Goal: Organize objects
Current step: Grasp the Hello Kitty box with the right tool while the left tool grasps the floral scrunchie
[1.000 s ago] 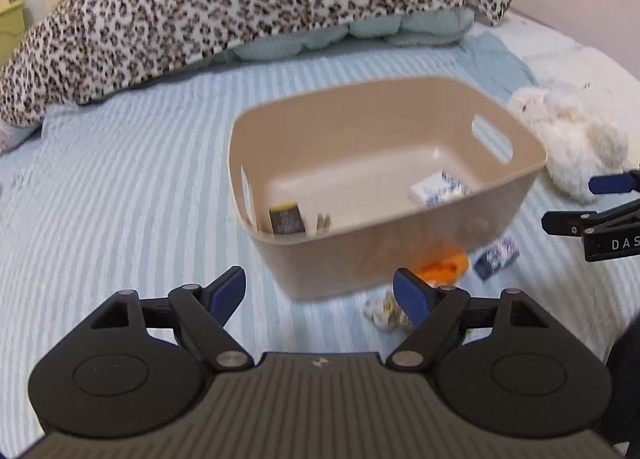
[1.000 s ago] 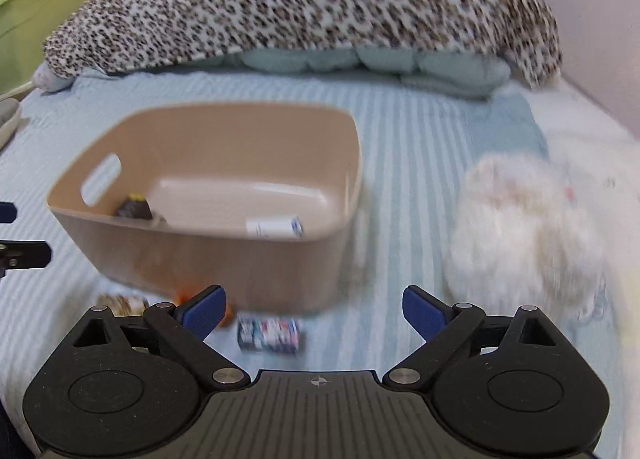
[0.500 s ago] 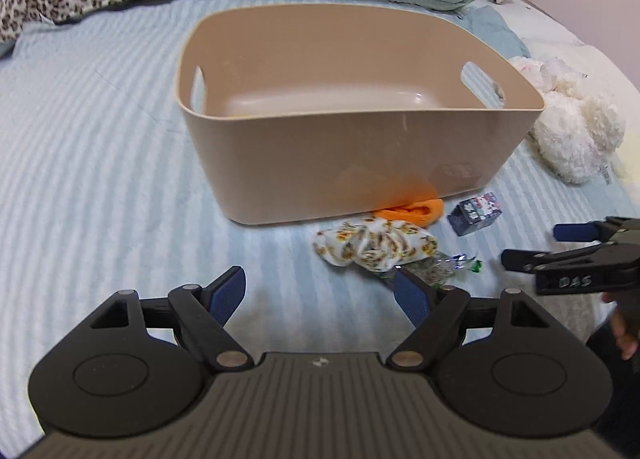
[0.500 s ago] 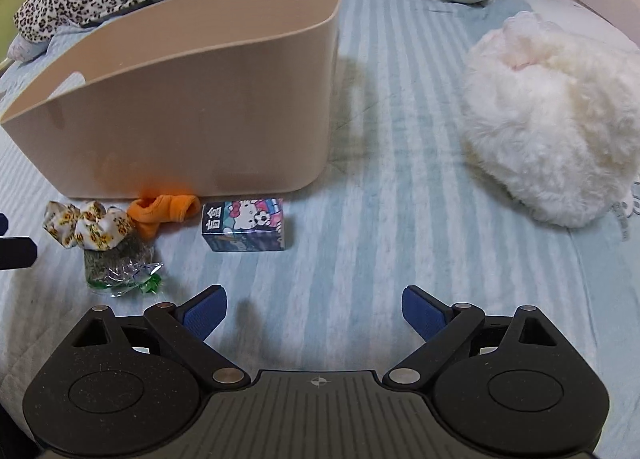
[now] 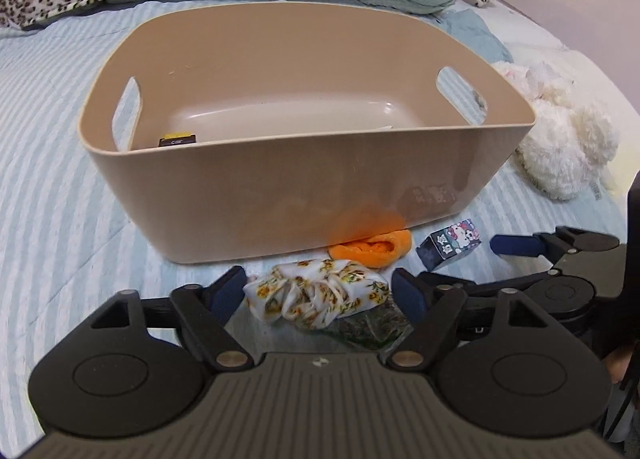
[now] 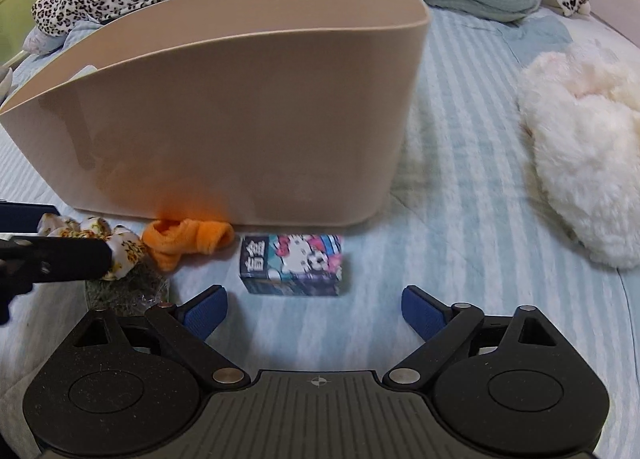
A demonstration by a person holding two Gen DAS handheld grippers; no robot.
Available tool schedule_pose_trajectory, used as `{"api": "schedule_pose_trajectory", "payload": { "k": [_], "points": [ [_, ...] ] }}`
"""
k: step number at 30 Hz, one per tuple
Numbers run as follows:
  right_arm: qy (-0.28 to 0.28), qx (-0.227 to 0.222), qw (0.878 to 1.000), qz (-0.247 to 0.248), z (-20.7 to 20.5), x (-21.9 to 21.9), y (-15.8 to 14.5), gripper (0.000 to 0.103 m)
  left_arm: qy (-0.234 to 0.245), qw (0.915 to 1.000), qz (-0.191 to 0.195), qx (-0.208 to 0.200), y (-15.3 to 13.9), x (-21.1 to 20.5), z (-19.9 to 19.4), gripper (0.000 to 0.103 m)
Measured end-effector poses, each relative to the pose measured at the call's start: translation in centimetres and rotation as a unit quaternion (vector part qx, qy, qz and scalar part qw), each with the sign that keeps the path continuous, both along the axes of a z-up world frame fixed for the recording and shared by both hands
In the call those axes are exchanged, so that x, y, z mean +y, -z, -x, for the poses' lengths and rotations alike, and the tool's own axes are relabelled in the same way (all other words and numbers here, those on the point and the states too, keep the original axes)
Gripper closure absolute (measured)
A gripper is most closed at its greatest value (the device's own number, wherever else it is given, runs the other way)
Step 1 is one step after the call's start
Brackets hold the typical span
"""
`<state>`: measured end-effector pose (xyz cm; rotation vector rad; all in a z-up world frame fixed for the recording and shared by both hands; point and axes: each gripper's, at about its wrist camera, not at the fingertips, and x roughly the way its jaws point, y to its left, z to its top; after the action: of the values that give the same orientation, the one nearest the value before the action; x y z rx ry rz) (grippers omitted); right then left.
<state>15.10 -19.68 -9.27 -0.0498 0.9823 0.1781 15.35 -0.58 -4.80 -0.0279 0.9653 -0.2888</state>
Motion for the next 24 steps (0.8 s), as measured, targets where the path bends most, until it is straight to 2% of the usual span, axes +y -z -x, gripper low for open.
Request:
{"api": "schedule_pose_trajectory", "payload": {
  "k": [4,5,6,7,9,11,13,24],
  "points": [
    [0.002,-0.012,1.000,-0.005,-0.3,0.0,0.2,0.023,0.003,0.9999,0.014,0.004,0.3,0.4,-0.2,0.057],
    [0.002,-0.013,1.000,-0.007,-0.3,0.0,0.2,0.028,0.004,0.9999,0.014,0.004,0.3,0.5,-0.2,0.067],
    [0.002,-0.014,1.000,-0.007,-0.2,0.1,0.1,0.034,0.005,0.9999,0.012,0.007,0.3,0.6,-0.3,0.071],
    [-0.002,-0.012,1.000,-0.009,-0.3,0.1,0.1,0.038,0.005,0.9999,0.011,0.010,0.3,0.7,-0.3,0.079],
    [-0.010,-0.010,1.000,-0.010,-0.2,0.3,0.0,0.050,0.001,0.9998,0.015,0.013,0.2,1.2,-0.2,0.082],
    [-0.017,-0.011,1.000,-0.006,0.1,0.4,-0.2,0.057,-0.006,0.9997,0.016,0.015,0.1,1.6,-0.1,0.085],
    [-0.020,-0.010,1.000,-0.003,0.3,0.4,-0.3,0.057,-0.017,0.9996,0.018,0.016,-0.1,2.3,0.1,0.094],
    [-0.017,-0.020,1.000,-0.006,2.6,-0.1,-2.3,0.057,-0.035,0.9991,0.025,-0.001,-1.7,4.2,2.4,0.099]
  ]
}}
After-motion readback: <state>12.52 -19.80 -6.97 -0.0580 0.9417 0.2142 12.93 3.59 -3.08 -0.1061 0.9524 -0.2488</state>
